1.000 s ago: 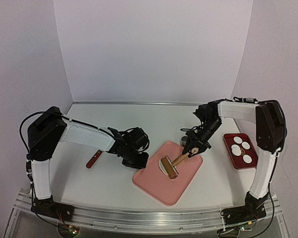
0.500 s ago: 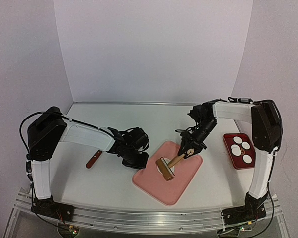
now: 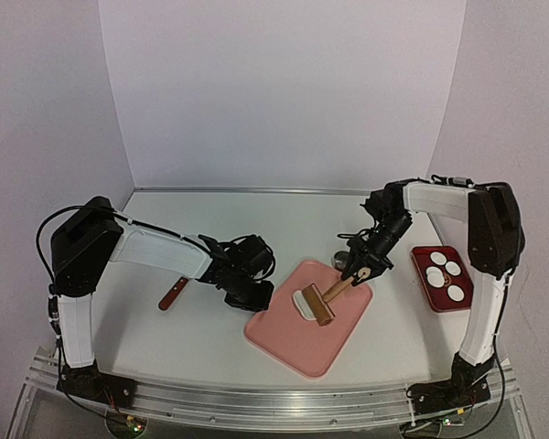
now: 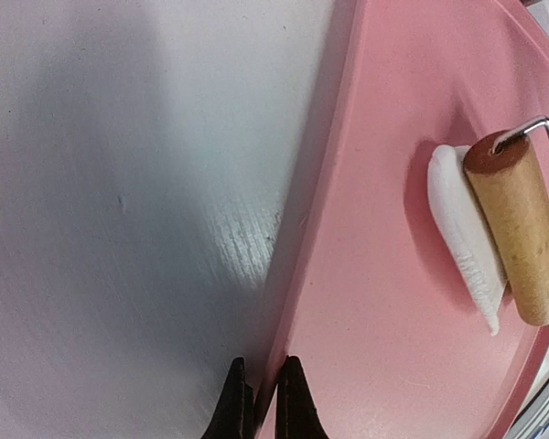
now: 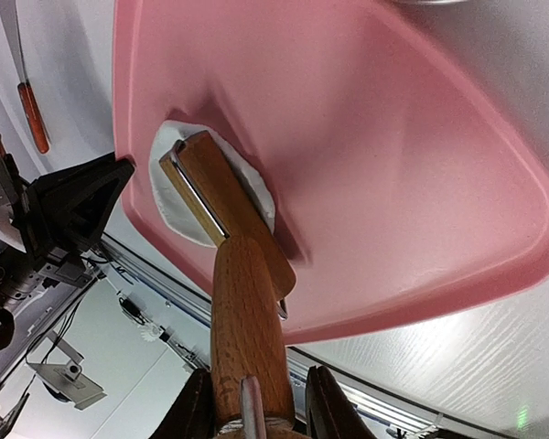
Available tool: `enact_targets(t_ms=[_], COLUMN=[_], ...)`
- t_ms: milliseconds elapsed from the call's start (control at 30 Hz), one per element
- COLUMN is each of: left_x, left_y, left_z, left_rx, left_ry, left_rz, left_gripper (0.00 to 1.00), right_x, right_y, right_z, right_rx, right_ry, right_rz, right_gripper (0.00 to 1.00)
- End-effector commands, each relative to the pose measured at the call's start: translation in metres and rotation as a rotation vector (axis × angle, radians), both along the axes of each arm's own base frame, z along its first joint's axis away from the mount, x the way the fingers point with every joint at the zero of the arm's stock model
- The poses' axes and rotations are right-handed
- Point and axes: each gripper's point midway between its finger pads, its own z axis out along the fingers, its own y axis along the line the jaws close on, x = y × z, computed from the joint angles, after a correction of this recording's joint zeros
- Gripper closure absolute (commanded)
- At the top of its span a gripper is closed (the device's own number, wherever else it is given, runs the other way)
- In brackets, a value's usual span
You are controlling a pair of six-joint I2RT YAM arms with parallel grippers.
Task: Roll out the dumpling wrappers from the dough
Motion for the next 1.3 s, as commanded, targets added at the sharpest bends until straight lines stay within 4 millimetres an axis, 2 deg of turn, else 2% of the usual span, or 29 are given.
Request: enact_targets(t_ms=[0, 100, 267, 700, 1267], left_x=[-0.004, -0.003, -0.003, -0.007, -0.007], left_y=[0.053, 0.052, 0.050, 0.054, 0.054], left_z=[-0.038, -0.038, -0.038, -0.038, -0.037], left_rx=[0.210, 0.207, 0.201, 0.187, 0.182], left_ry=[0.054, 0.054, 0.057, 0.064, 0.060], left_rz=[0.097, 0.097, 0.101, 0.119, 0.121], left_gripper=[1.00, 1.00, 1.00, 1.00, 1.00], right_x=[-0.009, -0.018, -0.029, -0.040, -0.042], right_y=[-0.082, -0.065, -0.051, -0.042, -0.035], right_z=[-0.072, -0.079, -0.090, -0.101, -0.099], right_rx=[-0.518, -0.515, -0.529, -0.567, -0.581], right_ry=[-0.001, 0.007, 0.021, 0.029, 0.006], right_rz=[0.071, 0.106, 0.136, 0.186, 0.203], right_gripper=[1.00, 1.00, 1.00, 1.00, 1.00])
